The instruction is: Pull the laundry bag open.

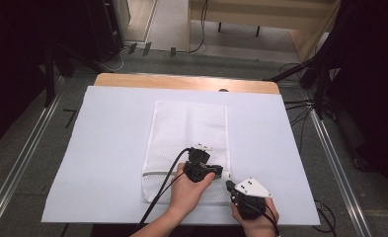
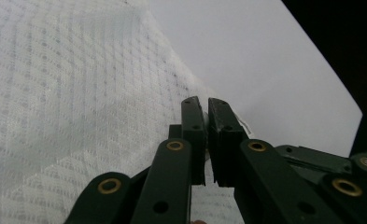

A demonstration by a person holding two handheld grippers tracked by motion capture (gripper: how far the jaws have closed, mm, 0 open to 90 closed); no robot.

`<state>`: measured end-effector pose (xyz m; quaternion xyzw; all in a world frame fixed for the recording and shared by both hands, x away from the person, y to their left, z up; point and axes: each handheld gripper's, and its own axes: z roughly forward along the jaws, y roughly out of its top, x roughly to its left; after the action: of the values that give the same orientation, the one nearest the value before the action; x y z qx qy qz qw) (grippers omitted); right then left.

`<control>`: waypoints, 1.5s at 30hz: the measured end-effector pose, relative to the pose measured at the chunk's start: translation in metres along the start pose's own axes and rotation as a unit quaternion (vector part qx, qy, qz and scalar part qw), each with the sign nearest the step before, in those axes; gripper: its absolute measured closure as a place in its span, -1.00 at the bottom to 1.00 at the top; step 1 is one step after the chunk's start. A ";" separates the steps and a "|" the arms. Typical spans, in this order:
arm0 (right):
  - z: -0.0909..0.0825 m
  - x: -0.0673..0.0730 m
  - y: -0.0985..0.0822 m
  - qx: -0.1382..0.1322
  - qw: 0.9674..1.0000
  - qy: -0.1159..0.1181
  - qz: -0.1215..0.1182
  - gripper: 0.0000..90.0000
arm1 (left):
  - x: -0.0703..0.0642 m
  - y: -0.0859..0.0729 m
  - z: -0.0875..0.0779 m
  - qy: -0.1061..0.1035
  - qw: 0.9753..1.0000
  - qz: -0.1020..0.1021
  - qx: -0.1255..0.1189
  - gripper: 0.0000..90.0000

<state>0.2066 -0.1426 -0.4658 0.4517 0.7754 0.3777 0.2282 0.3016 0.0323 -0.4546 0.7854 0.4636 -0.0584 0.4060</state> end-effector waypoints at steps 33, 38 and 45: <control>-0.009 -0.002 0.009 -0.030 0.997 -0.009 0.071 1.00 | 0.016 -0.031 -0.036 -0.008 0.998 0.055 -0.036 0.95; -0.011 0.000 0.010 -0.037 0.997 -0.003 0.070 1.00 | 0.019 -0.031 -0.040 -0.018 0.998 0.042 -0.047 0.95; -0.013 -0.006 0.010 -0.047 0.994 -0.001 0.094 1.00 | 0.019 -0.035 -0.042 0.004 0.997 0.060 -0.040 0.95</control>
<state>0.2061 -0.1499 -0.4494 0.5115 0.7106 0.4331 0.2141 0.2732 0.0829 -0.4565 0.7951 0.4191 -0.0117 0.4383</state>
